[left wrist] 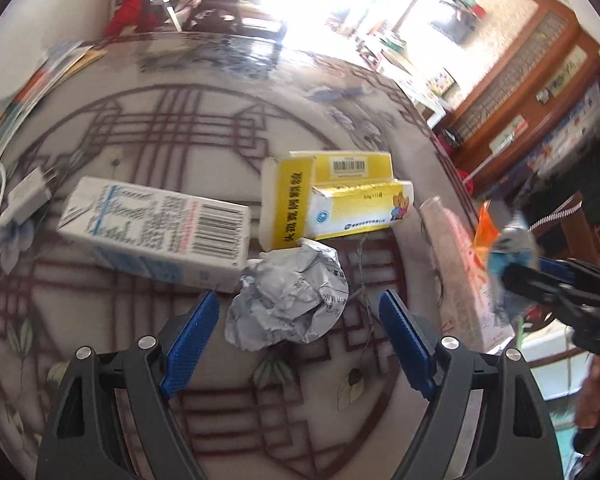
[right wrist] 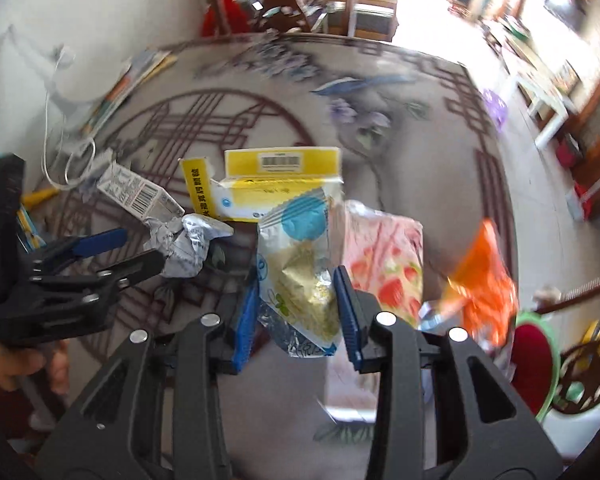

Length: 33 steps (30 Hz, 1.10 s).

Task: Collect trash
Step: 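Return to the table and grasp the crumpled foil with the left tool, then grasp the blue-and-clear snack bag with the right tool and lift it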

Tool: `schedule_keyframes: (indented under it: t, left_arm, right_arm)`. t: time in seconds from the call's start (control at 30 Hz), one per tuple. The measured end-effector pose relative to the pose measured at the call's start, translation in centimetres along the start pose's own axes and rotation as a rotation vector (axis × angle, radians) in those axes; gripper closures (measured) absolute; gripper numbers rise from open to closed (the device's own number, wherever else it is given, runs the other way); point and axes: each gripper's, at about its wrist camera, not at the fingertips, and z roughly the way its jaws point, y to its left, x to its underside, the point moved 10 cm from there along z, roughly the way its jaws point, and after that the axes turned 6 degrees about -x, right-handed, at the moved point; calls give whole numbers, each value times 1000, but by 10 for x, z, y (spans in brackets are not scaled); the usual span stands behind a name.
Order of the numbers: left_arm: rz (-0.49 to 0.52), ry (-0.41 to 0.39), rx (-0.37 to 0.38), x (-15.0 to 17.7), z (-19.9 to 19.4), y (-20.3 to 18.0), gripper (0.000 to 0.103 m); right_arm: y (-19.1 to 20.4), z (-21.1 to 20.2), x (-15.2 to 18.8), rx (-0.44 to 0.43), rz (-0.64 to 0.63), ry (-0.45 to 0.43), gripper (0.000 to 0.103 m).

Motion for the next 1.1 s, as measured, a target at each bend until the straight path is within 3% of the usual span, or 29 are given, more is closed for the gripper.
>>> schedule_keyframes:
  t: [0.13, 0.2, 0.33, 0.77, 1.1]
  left_arm:
    - [-28, 55, -16, -1, 24, 6, 27]
    - [-56, 70, -12, -2, 32, 9, 37]
    - [-83, 59, 6, -6, 30, 8, 48]
    - [-162, -13, 33, 21, -49, 13, 49]
    - [-124, -47, 56, 29, -81, -6, 49]
  right_arm:
    - [-10, -12, 20, 19, 61, -3, 67]
    - [-12, -14, 24, 17, 82, -7, 67]
    - [-3, -18, 31, -3, 96, -16, 67]
    - [52, -22, 50, -89, 52, -20, 67]
    - [62, -43, 60, -90, 72, -66, 67]
